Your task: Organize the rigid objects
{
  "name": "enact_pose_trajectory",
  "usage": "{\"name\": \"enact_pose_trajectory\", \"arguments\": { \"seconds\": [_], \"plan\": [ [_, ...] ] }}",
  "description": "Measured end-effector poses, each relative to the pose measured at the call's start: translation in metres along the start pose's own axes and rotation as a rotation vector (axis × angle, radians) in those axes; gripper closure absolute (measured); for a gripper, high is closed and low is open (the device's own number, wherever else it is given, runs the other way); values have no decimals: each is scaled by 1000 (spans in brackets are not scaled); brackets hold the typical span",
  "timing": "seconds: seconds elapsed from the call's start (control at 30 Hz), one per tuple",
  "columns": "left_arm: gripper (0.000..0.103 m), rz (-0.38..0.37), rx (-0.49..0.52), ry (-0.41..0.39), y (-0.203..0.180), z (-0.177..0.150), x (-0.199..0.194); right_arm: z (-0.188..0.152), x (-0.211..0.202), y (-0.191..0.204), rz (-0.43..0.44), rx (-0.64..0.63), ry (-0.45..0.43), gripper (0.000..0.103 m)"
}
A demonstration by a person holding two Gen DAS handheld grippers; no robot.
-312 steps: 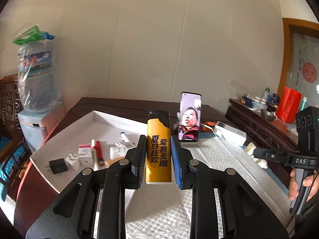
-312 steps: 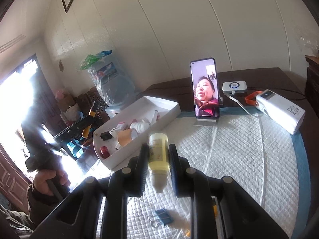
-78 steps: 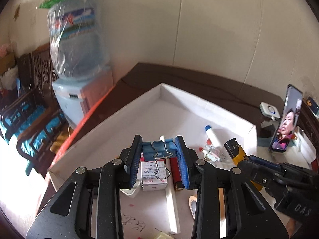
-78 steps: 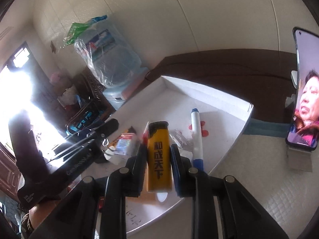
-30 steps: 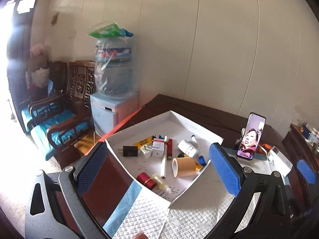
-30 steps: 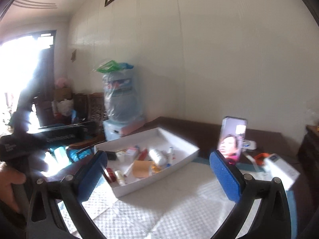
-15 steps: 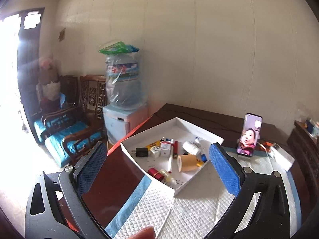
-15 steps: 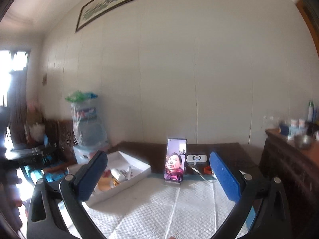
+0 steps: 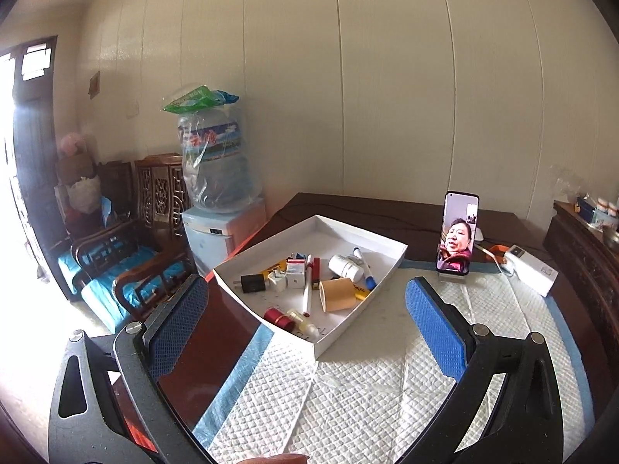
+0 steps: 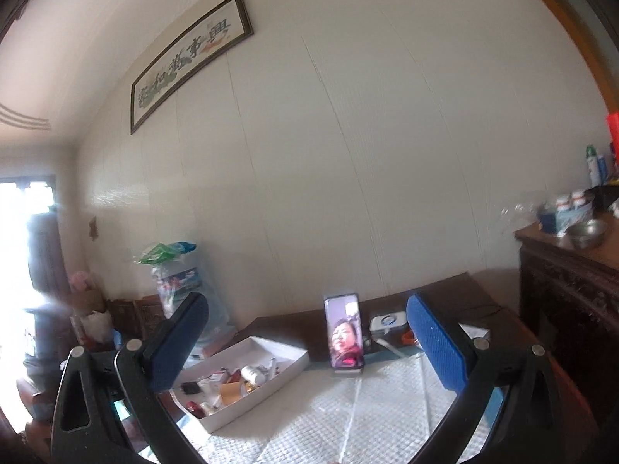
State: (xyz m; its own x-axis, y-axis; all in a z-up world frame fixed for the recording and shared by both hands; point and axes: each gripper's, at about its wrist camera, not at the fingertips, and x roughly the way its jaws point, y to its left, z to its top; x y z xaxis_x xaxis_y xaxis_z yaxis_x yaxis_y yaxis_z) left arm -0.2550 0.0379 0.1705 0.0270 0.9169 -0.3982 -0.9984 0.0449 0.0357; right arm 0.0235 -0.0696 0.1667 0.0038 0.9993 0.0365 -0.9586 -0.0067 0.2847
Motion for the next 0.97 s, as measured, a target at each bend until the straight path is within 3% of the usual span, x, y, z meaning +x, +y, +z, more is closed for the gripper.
{"name": "enact_pose_trajectory", "arguments": {
  "seconds": [0.13, 0.33, 0.97],
  "plan": [
    [0, -2, -4, 9, 0, -2, 1, -3, 5, -4, 28, 31, 38, 0],
    [0, -17, -10, 20, 0, -4, 4, -5, 2, -3, -9, 8, 22, 0],
    [0, -36, 1, 45, -2, -9, 13, -16, 12, -7, -4, 18, 83, 0]
  ]
}}
